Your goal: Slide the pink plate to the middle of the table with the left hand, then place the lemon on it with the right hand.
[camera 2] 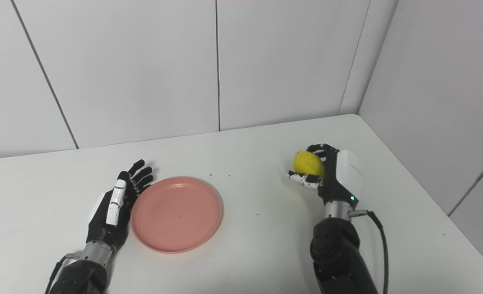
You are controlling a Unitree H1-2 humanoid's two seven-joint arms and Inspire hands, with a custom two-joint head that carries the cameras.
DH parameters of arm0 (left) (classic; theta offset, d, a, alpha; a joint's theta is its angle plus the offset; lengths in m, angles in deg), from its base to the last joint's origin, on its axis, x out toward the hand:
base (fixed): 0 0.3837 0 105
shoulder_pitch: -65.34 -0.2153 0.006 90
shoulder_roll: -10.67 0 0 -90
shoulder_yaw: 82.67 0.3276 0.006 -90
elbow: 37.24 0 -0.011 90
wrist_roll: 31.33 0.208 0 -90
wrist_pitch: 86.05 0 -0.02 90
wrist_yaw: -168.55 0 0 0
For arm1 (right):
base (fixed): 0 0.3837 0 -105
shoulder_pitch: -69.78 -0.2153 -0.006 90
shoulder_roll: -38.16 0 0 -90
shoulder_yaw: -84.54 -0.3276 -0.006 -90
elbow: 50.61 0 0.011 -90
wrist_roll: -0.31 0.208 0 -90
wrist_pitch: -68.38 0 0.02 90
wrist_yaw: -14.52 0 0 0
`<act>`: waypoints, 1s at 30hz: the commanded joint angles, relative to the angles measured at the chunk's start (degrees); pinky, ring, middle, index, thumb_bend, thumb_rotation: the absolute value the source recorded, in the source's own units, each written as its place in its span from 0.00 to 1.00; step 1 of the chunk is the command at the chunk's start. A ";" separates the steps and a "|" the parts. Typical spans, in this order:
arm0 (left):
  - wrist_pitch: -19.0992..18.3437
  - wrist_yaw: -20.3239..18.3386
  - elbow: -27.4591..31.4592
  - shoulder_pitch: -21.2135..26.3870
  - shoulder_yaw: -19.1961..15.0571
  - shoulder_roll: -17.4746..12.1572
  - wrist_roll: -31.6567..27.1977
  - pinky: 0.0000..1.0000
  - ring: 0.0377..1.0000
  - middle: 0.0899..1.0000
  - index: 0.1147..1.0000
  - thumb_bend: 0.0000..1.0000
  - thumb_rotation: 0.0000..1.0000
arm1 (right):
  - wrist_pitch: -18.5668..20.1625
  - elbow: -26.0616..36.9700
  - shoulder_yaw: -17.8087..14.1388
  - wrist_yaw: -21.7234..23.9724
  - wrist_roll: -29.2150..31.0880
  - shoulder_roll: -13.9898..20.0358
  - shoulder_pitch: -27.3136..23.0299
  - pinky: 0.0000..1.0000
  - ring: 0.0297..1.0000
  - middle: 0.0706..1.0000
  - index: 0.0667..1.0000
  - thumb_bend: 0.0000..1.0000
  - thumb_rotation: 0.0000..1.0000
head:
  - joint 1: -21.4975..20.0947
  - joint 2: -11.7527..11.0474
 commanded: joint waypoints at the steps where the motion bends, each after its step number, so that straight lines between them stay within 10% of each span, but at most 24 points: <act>1: -1.05 0.87 1.42 -0.41 0.10 0.58 0.81 0.92 0.89 0.88 0.88 0.61 1.00 | -1.14 5.65 0.04 0.32 -0.74 0.24 -1.62 0.19 0.43 0.45 0.52 0.53 0.00 | 0.64 0.06; 30: 2.19 7.61 -0.14 -0.30 0.71 4.36 5.71 0.93 0.92 0.91 0.91 0.56 1.00 | -12.25 4.75 14.33 8.19 2.19 -6.49 -6.94 0.24 0.41 0.41 0.49 0.51 0.00 | 12.63 -2.29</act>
